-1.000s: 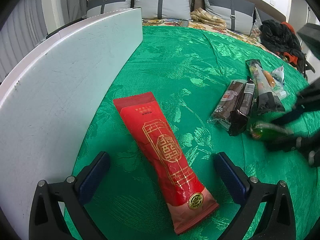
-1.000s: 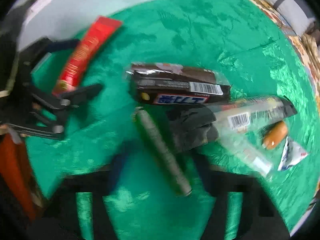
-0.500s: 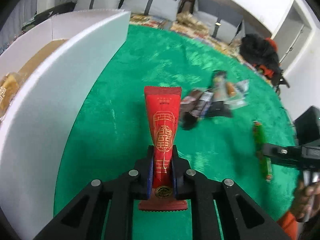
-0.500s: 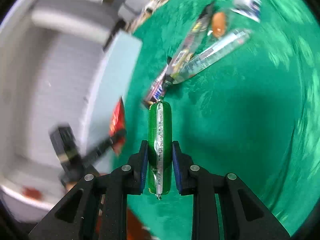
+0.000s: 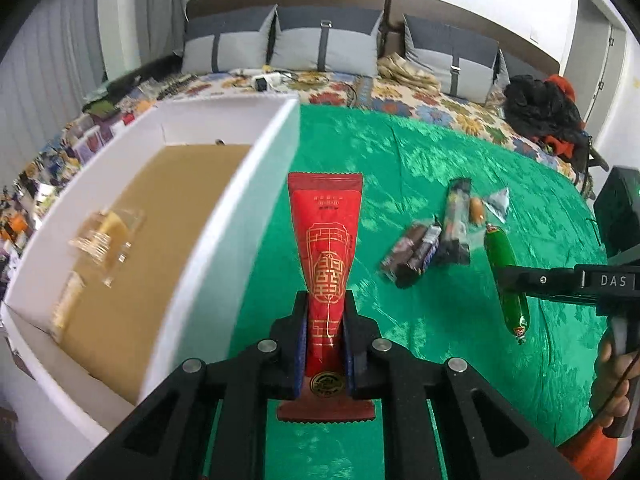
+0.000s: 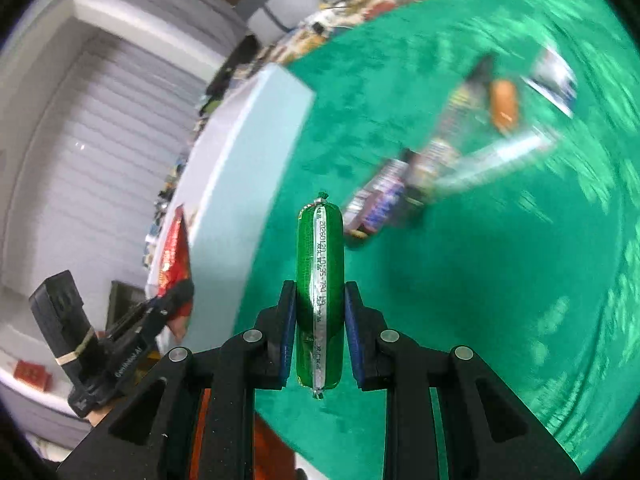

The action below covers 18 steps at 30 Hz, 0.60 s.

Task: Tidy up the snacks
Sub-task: 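Carry the red packet and green sausage into the white box and release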

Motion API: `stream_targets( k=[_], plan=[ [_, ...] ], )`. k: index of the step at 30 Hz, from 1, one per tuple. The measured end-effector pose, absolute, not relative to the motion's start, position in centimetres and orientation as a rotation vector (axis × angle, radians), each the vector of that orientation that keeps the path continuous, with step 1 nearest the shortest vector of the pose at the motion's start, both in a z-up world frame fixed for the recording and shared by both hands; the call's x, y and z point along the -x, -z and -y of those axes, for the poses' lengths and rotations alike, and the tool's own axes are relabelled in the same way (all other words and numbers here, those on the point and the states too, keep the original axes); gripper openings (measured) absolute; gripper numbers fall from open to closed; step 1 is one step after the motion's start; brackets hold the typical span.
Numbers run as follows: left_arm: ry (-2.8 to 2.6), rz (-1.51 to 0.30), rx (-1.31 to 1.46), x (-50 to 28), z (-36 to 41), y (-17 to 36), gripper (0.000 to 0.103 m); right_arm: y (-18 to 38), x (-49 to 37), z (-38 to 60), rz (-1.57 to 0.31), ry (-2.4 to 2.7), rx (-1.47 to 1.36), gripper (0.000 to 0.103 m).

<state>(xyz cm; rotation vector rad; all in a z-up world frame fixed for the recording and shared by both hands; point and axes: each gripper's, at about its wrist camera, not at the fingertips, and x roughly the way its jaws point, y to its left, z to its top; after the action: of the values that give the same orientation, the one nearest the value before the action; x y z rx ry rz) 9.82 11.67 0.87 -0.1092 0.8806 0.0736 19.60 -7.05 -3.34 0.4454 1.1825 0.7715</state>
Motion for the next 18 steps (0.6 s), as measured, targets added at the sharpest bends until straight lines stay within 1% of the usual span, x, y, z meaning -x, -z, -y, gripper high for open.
stream_targets(
  k=[8, 11, 14, 18],
  plan=[
    [-0.133, -0.849, 0.101, -9.0, -14.7, -2.7, 0.013, 0.7, -20.3, 0.6, -1.161, -0.889, -0.421, 0.024],
    [-0.159, -0.838, 0.117, -8.9, -16.2, -3.1, 0.014, -0.9, -19.7, 0.1, -1.159, -0.929, -0.442, 0.024],
    [-0.193, -0.824, 0.145, -8.6, -18.6, -3.6, 0.014, -2.2, -19.3, -2.3, -1.15, -0.971, -0.466, 0.024],
    [-0.285, -0.817, 0.212, -8.2, -24.1, -3.5, 0.014, -4.1, -19.5, -6.7, -1.13, -0.997, -0.468, 0.024]
  ],
)
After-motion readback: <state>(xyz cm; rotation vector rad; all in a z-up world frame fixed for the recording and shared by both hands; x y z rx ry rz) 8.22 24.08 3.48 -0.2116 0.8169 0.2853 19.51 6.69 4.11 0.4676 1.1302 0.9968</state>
